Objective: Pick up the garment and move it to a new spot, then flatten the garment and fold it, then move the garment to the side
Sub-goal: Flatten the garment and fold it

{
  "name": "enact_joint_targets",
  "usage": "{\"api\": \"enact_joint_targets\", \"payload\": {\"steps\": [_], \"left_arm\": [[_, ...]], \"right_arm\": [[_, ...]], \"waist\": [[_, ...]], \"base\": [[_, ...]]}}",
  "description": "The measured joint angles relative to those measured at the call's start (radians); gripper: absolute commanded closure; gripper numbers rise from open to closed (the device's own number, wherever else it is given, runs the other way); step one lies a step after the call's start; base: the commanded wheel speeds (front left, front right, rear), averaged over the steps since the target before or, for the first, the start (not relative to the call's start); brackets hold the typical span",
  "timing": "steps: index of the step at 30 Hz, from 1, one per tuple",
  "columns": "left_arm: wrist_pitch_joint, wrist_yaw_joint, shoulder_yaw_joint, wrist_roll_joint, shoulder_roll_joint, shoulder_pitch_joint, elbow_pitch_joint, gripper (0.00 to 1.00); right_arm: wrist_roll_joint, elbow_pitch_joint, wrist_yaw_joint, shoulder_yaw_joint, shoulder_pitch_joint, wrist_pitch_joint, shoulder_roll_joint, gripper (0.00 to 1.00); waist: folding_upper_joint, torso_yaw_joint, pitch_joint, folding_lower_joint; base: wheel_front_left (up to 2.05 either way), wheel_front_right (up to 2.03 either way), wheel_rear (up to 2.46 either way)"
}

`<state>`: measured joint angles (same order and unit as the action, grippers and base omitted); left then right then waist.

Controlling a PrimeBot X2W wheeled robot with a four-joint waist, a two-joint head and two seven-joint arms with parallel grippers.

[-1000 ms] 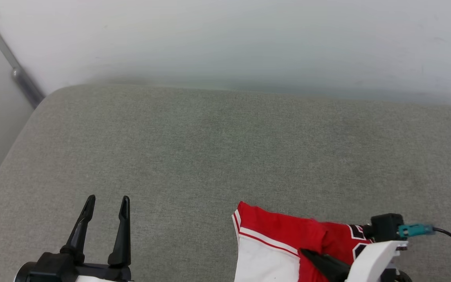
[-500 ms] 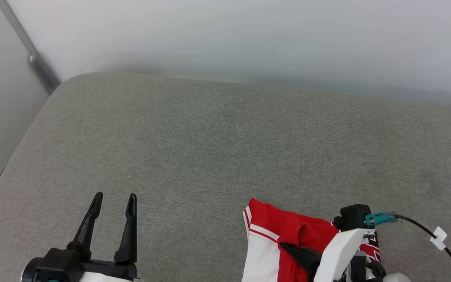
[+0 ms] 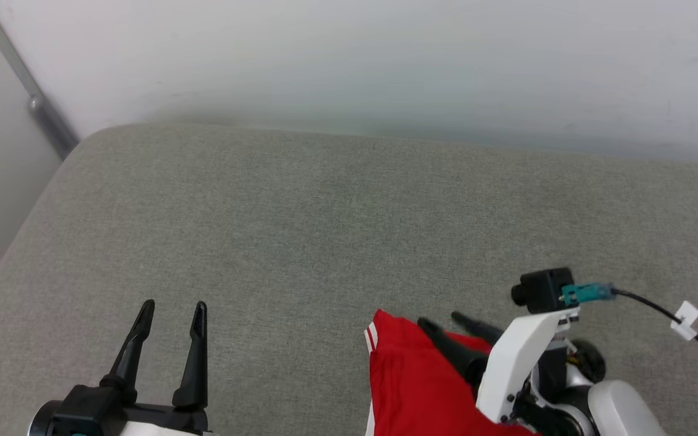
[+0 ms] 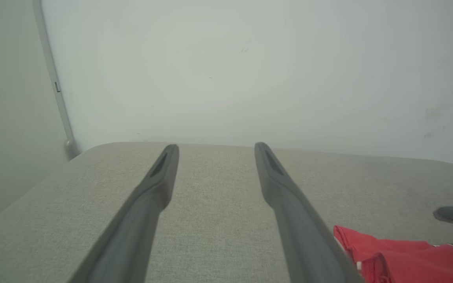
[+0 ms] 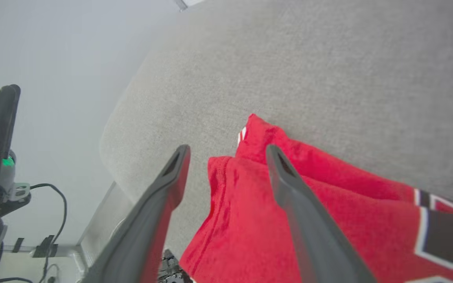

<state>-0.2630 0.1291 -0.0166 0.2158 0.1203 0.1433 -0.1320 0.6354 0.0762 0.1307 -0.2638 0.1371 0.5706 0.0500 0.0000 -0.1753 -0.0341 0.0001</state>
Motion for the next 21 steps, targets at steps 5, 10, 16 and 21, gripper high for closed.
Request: {"api": "enact_joint_targets", "payload": {"steps": [5,10,16,21], "left_arm": [[0.0,0.0,-0.003,0.006,-0.002,0.0,-0.004,0.0],[0.0,0.0,-0.004,0.026,-0.011,-0.005,-0.014,0.0],[0.0,0.0,-0.003,0.026,-0.013,-0.007,-0.02,0.0],[0.0,0.0,-0.009,0.031,-0.016,-0.008,-0.019,0.0]], "right_arm": [[-0.305,-0.063,0.0,0.055,0.071,-0.093,0.058,0.0],[-0.414,-0.091,0.0,0.107,0.074,-0.256,0.187,0.0],[-0.467,-0.128,0.0,0.237,0.029,-0.471,0.249,0.0],[-0.496,-0.17,0.0,0.323,-0.056,-0.612,0.209,0.0]], "waist": [[0.0,0.03,0.002,0.0],[0.0,0.056,0.0,0.0],[0.0,0.084,-0.009,0.0],[0.0,0.1,-0.022,0.0]], "base": [[0.0,0.0,0.0],[0.0,0.0,0.0],[0.0,0.0,0.0],[0.0,0.0,0.0]]}}
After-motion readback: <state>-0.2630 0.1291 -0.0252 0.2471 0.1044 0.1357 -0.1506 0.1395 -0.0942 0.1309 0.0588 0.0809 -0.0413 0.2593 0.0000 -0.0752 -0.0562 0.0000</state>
